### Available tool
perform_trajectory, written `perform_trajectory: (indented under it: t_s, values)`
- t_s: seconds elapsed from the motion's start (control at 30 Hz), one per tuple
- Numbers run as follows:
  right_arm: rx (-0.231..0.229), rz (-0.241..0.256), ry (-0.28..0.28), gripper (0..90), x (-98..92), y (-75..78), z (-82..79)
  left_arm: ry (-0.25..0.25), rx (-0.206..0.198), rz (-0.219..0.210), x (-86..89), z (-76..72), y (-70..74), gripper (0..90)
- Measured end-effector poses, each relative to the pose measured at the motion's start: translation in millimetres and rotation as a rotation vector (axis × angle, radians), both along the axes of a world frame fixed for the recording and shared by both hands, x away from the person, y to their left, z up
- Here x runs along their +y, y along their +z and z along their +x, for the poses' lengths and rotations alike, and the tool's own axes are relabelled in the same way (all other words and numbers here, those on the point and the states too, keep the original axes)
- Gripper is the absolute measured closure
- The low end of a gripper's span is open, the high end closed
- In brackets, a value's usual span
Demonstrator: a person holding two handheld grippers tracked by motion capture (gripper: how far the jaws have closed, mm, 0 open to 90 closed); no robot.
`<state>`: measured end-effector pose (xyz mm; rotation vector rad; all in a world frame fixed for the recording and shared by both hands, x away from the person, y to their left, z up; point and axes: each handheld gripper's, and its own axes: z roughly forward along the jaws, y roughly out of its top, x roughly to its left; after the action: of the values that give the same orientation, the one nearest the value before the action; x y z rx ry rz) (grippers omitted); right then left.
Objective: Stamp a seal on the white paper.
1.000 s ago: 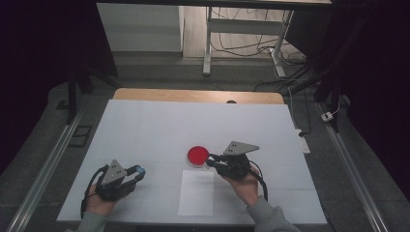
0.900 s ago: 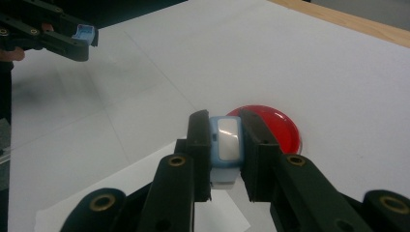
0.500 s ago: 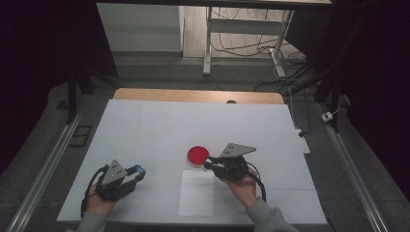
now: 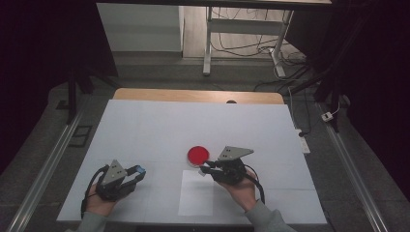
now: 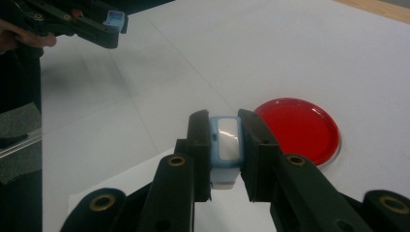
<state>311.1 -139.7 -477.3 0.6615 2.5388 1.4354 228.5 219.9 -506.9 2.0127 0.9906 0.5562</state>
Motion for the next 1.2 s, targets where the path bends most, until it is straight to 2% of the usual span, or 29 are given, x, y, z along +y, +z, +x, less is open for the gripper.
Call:
perform_trajectory:
  t_s: [0.4,0.6,0.97,1.2]
  values:
    - [0.025,-0.019,0.036,75.4,3.6,-3.5,-6.6,0.001,0.000,-0.001,0.3,0.0,0.0,66.0]
    - [0.019,-0.041,0.050,75.4,6.8,-5.0,-11.3,0.000,0.001,0.000,0.2,0.1,-0.2,66.0]
    - [0.026,-0.040,0.062,75.4,8.3,-7.5,-16.3,0.000,0.001,0.001,0.1,0.1,-0.1,66.0]
    - [0.025,-0.060,0.073,75.3,10.8,-10.4,-19.0,0.000,0.001,0.003,0.1,0.1,-0.2,66.0]
